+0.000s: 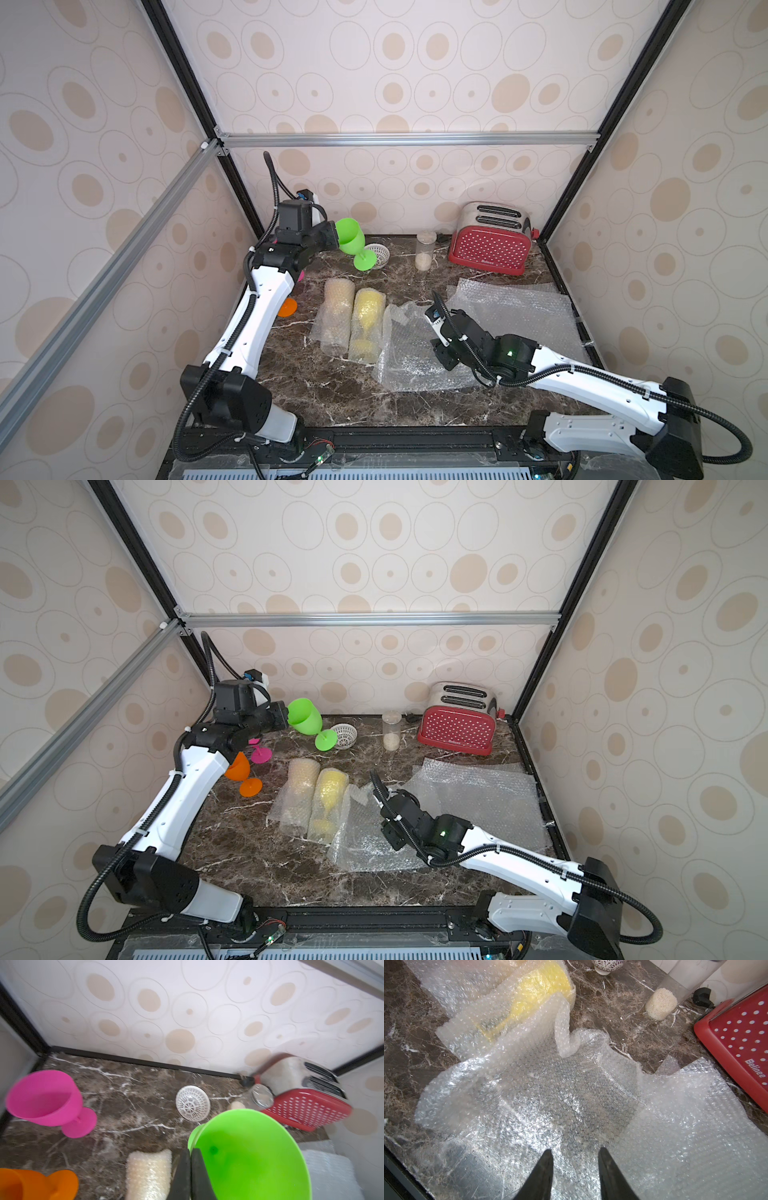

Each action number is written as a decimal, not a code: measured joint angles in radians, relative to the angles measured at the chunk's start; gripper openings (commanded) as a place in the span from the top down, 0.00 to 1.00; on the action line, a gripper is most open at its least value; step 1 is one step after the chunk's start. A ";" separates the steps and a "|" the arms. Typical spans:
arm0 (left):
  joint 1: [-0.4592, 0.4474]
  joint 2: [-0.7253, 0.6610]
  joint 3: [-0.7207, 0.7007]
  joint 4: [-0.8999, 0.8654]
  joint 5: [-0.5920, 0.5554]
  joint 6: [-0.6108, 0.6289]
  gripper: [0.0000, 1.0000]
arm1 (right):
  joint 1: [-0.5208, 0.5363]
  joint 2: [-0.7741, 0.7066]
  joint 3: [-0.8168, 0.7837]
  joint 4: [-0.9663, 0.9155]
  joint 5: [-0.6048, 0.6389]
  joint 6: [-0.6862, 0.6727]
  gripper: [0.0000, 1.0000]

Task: Unpack wine glasses from bubble wrap
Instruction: Place the wine glass at the center of the board.

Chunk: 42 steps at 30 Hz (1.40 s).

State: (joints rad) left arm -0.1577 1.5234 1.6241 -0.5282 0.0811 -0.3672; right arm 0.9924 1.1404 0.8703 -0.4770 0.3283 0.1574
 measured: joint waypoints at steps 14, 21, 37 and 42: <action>0.116 0.258 0.073 0.008 -0.175 0.114 1.00 | -0.051 -0.011 -0.032 0.008 -0.044 0.037 0.62; 0.142 0.305 0.042 0.093 -0.169 0.129 1.00 | -0.069 -0.011 -0.034 0.014 -0.063 0.045 0.63; 0.152 0.388 0.003 0.188 -0.168 0.148 0.83 | -0.075 0.005 -0.035 0.022 -0.089 0.066 0.63; 0.153 0.388 0.005 0.184 -0.163 0.158 0.57 | -0.088 0.005 -0.035 0.020 -0.097 0.082 0.63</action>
State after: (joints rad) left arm -0.0044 1.9114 1.6287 -0.3443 -0.0818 -0.2092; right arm 0.9043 1.1454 0.8356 -0.4572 0.2314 0.2390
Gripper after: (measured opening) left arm 0.370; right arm 0.372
